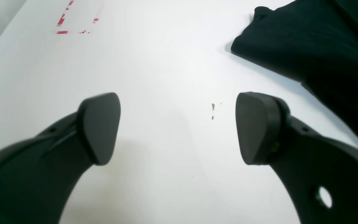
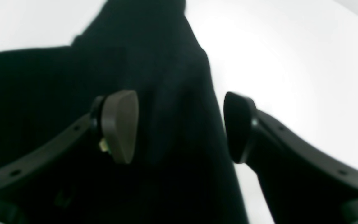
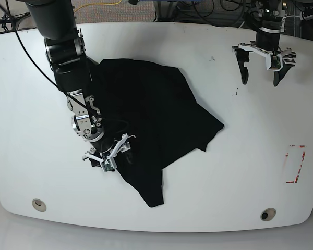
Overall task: Fold the T-shirt properly
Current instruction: 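Slide the right gripper further along the shirt toward its hem, then drag the right gripper back across the shirt, smoothing the fabric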
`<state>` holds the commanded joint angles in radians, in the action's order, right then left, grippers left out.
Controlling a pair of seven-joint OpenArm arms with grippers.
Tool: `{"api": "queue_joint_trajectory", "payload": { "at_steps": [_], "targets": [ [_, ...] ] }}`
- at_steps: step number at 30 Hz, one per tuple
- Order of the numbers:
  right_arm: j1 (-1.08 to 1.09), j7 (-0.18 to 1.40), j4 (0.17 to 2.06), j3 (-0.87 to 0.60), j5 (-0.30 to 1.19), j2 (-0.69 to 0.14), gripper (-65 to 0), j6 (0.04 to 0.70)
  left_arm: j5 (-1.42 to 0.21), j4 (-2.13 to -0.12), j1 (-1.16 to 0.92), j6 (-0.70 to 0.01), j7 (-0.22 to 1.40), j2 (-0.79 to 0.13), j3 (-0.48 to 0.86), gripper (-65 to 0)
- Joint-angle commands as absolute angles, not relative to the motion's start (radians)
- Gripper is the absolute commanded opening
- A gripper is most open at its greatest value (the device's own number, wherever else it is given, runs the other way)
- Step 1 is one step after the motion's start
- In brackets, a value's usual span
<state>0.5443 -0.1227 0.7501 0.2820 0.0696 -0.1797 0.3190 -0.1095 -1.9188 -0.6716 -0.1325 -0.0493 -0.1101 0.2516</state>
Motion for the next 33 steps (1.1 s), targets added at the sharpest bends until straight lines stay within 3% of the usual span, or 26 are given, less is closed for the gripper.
{"api": "queue_joint_trajectory", "payload": {
  "at_steps": [8, 22, 26, 28, 32, 33],
  "targets": [
    [0.587, -0.131, 0.718, 0.283, 0.059, -0.125, -23.9, 0.319, -0.11, -1.916, -0.669, -0.136, -0.047, -0.112, 0.252, -10.9],
    [0.61, -0.137, 0.633, 0.277, 0.061, -0.146, -26.4, 0.315, -0.108, -1.908, -0.666, -0.139, -0.048, -0.113, 0.257, -10.8],
    [0.592, -0.126, 0.661, 0.277, 0.057, -0.145, -33.5, 0.317, -0.108, -1.907, -0.664, -0.14, -0.048, -0.114, 0.258, -11.0],
    [0.566, -0.1, 0.692, 0.274, 0.051, -0.143, -49.2, 0.318, -0.111, -1.909, -0.661, -0.136, -0.056, -0.115, 0.253, -10.6],
    [0.56, -0.086, 0.702, 0.272, 0.05, -0.145, -62.0, 0.315, -0.111, -1.911, -0.661, -0.137, -0.054, -0.118, 0.251, -10.7],
    [0.561, -0.083, 0.703, 0.272, 0.05, -0.146, -62.6, 0.315, -0.111, -1.911, -0.661, -0.137, -0.053, -0.117, 0.251, -10.6]
  ]
}}
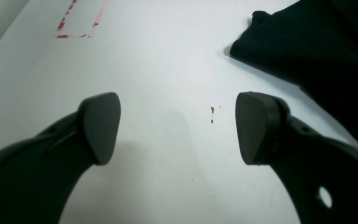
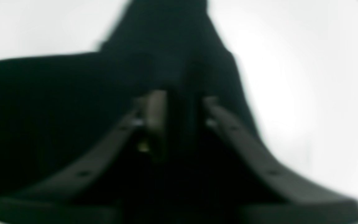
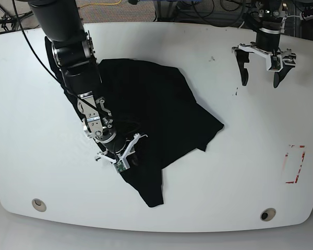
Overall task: Fold the T-shirt properly
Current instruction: 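Drag the right gripper back across the shirt, smoothing the fabric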
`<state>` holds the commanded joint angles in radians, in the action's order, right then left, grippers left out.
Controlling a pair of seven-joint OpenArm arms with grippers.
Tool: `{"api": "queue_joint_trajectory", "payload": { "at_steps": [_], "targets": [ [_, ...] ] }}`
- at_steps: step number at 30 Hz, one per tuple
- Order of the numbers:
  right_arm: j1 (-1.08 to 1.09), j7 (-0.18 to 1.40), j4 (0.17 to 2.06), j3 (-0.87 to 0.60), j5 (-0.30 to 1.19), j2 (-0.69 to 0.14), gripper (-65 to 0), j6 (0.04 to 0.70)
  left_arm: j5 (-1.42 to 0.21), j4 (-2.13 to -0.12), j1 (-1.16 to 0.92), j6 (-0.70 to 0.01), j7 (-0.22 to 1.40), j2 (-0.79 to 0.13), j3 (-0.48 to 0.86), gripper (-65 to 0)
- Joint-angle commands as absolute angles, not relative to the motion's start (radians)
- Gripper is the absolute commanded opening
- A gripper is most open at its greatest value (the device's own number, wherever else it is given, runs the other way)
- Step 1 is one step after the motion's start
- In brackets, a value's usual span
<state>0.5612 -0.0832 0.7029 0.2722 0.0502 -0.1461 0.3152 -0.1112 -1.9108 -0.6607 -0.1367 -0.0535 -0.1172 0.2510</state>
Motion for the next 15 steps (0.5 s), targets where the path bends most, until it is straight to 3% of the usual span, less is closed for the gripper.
{"api": "queue_joint_trajectory", "payload": {
  "at_steps": [3, 9, 10, 15],
  "targets": [
    [0.564, -0.075, 0.706, 0.274, 0.051, -0.151, -63.2, 0.313, -0.111, -1.912, -0.661, -0.136, -0.054, -0.116, 0.251, -10.3],
    [0.584, -0.079, 0.691, 0.346, 0.046, -0.176, -52.5, 0.311, -0.109, -1.912, -0.668, -0.139, -0.064, -0.111, 0.259, -9.9],
    [0.472, -0.022, 0.671, 0.312, 0.036, -0.159, -58.7, 0.312, -0.091, -1.877, -0.661, -0.127, -0.007, -0.119, 0.251, -10.7],
    [0.45, 0.019, 0.704, 0.311, 0.033, -0.16, -58.7, 0.312, -0.058, -1.877, -0.657, -0.127, 0.001, -0.12, 0.251, -10.7]
  ]
}}
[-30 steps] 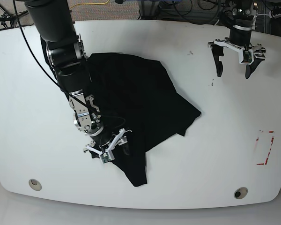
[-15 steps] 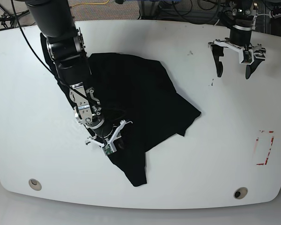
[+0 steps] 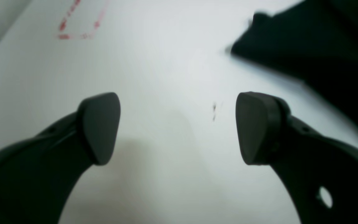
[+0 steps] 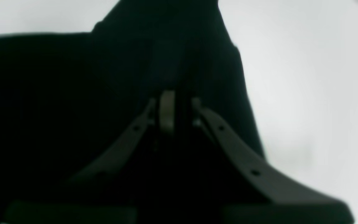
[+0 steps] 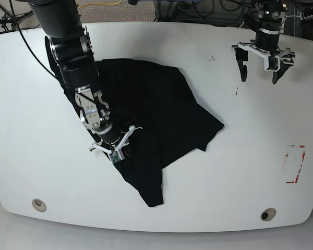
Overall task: Fold the T-shirt properly
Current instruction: 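Drag the right gripper back across the shirt, smoothing the fabric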
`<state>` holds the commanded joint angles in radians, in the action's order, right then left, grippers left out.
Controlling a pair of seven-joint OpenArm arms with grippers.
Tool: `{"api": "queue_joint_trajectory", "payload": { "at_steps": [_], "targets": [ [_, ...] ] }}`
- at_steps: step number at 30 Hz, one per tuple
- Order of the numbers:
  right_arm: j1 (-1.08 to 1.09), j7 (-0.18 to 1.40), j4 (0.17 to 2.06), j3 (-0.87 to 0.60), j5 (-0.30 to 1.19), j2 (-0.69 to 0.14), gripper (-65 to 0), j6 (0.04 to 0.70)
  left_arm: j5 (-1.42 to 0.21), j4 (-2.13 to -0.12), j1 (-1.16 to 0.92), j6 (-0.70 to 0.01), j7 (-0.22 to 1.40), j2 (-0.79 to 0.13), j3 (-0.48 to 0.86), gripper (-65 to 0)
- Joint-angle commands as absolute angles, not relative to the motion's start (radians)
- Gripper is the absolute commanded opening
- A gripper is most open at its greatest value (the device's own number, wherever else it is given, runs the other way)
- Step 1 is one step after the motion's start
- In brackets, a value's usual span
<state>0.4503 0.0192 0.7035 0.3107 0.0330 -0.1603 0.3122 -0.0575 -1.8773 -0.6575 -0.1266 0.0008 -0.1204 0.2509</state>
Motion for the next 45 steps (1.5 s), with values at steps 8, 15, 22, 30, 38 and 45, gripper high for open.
{"api": "queue_joint_trajectory", "payload": {
  "at_steps": [8, 15, 22, 30, 38, 45],
  "targets": [
    [0.429, 0.038, 0.774, 0.309, 0.033, -0.162, -58.7, 0.308, -0.053, -1.879, -0.656, -0.127, 0.001, -0.12, 0.251, -10.7],
    [0.415, 0.124, 0.892, 0.308, 0.035, -0.162, -58.7, 0.312, -0.056, -1.886, -0.656, -0.127, 0.001, -0.119, 0.249, -10.4],
    [0.384, 0.242, 1.078, 0.308, 0.033, -0.162, -57.9, 0.312, -0.058, -1.886, -0.656, -0.127, 0.004, -0.119, 0.249, -10.4],
    [0.34, 0.366, 1.27, 0.312, 0.041, -0.157, -48.8, 0.314, -0.058, -1.886, -0.654, -0.127, 0.007, -0.119, 0.249, -10.3],
    [0.295, 0.42, 1.362, 0.315, 0.042, -0.117, -33.0, 0.315, -0.056, -1.886, -0.63, -0.127, 0.007, -0.119, 0.251, -10.3],
    [0.268, 0.435, 1.351, 0.317, 0.033, -0.07, -26.5, 0.315, -0.056, -1.885, -0.621, -0.127, 0.007, -0.119, 0.251, -10.3]
  ]
}}
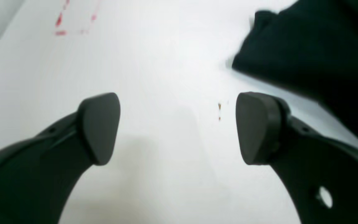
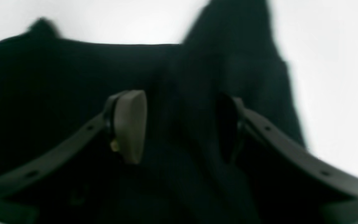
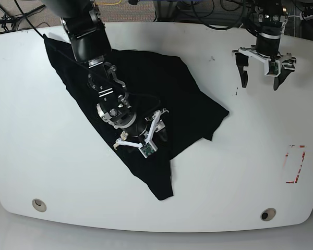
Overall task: Fold the T-shirt properly
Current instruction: 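Drag the right gripper back across the shirt, smoothing the fabric, then pinch the shirt fabric with the right gripper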
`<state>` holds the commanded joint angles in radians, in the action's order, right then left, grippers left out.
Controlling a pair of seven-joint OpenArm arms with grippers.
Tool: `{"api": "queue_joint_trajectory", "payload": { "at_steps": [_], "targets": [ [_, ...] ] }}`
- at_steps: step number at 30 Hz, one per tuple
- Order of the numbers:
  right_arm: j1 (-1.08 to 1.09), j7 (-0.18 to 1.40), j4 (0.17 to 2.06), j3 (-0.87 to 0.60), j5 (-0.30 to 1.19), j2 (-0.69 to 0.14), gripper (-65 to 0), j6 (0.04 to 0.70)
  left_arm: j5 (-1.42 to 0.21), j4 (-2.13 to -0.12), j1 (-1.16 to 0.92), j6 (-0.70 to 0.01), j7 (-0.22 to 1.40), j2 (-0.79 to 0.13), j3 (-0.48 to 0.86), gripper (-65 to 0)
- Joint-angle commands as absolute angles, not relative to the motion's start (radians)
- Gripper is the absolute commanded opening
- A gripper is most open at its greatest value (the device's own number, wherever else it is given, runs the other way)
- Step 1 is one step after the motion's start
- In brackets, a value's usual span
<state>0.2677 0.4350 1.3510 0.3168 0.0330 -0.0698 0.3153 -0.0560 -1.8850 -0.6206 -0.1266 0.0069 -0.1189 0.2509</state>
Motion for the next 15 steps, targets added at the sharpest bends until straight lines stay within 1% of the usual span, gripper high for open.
{"api": "queue_joint_trajectory", "payload": {
  "at_steps": [4, 6, 10, 15],
  "targets": [
    [0.257, 0.435, 1.348, 0.317, 0.033, -0.059, -20.5, 0.315, -0.056, -1.883, -0.619, -0.127, 0.022, -0.119, 0.251, -10.3],
    [0.254, 0.433, 1.348, 0.317, 0.033, -0.059, -18.7, 0.315, -0.056, -1.885, -0.616, -0.127, 0.044, -0.119, 0.251, -10.3],
    [0.254, 0.433, 1.343, 0.317, 0.033, -0.064, -18.2, 0.315, -0.056, -1.885, -0.598, -0.127, 0.074, -0.119, 0.251, -10.3],
    [0.254, 0.429, 1.294, 0.317, 0.033, -0.065, -18.2, 0.315, -0.056, -1.886, -0.591, -0.128, 0.082, -0.119, 0.251, -10.3]
  ]
}}
